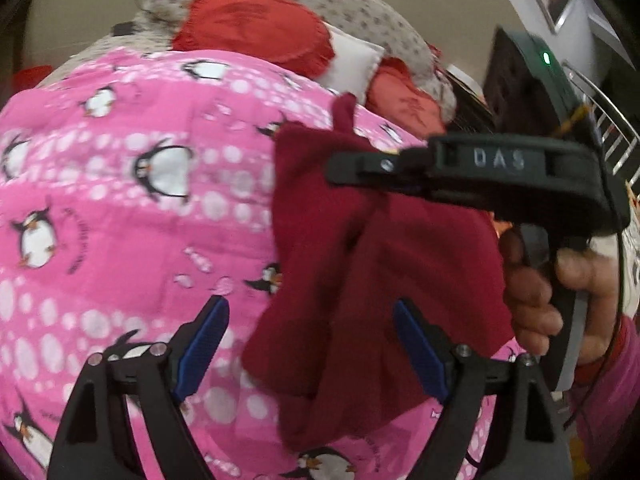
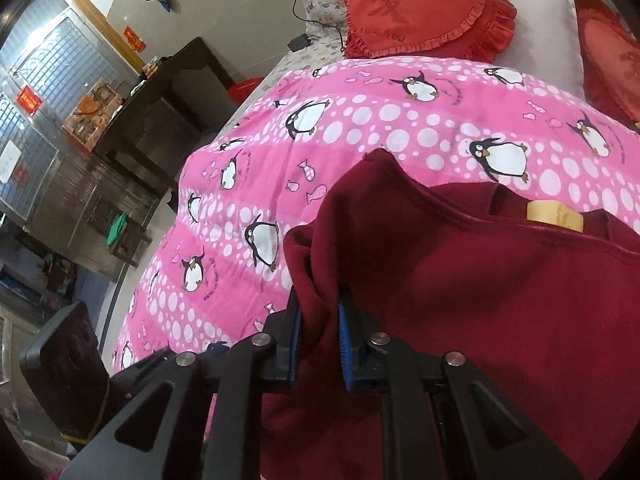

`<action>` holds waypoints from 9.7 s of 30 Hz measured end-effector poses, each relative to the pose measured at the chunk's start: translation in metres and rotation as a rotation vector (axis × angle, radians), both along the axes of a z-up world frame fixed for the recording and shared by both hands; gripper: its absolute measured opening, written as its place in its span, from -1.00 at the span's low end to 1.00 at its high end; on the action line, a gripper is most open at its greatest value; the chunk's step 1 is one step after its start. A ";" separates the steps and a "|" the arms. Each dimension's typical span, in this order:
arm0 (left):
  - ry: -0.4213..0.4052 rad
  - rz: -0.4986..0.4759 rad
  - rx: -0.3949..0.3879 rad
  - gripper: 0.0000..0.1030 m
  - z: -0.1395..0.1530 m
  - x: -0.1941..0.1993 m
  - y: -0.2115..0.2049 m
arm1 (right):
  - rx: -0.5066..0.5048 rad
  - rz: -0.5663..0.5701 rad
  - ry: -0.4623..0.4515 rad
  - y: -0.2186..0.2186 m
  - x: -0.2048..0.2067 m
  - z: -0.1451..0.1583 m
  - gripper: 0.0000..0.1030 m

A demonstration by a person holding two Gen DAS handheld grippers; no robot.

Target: Fold small clothes

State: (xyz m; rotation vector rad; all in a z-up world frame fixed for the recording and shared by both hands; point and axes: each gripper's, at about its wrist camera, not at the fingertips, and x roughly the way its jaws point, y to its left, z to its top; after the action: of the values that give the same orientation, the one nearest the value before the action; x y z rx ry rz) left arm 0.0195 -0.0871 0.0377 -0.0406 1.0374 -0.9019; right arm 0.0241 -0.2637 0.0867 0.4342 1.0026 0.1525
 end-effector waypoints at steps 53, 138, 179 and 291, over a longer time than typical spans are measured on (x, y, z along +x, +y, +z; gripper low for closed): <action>-0.008 -0.095 -0.096 -0.50 0.052 -0.057 -0.055 | -0.234 0.029 -0.018 -0.013 -0.030 0.045 -1.00; -0.231 -0.114 0.226 0.47 0.037 -0.174 -0.176 | -0.190 -0.382 -0.107 -0.152 -0.272 0.013 -0.98; 0.018 -0.112 0.069 0.75 -0.002 -0.112 -0.197 | 0.281 -0.389 -0.159 -0.222 -0.226 -0.072 0.01; -0.305 0.259 0.229 0.71 0.075 -0.232 0.027 | -0.328 -0.305 -0.067 0.025 -0.325 0.017 -0.46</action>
State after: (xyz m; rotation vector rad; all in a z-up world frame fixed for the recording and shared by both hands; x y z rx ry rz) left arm -0.2127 -0.0605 0.1129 0.1477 0.8214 -0.5302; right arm -0.3009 -0.2392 0.1040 0.2737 0.8650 -0.2672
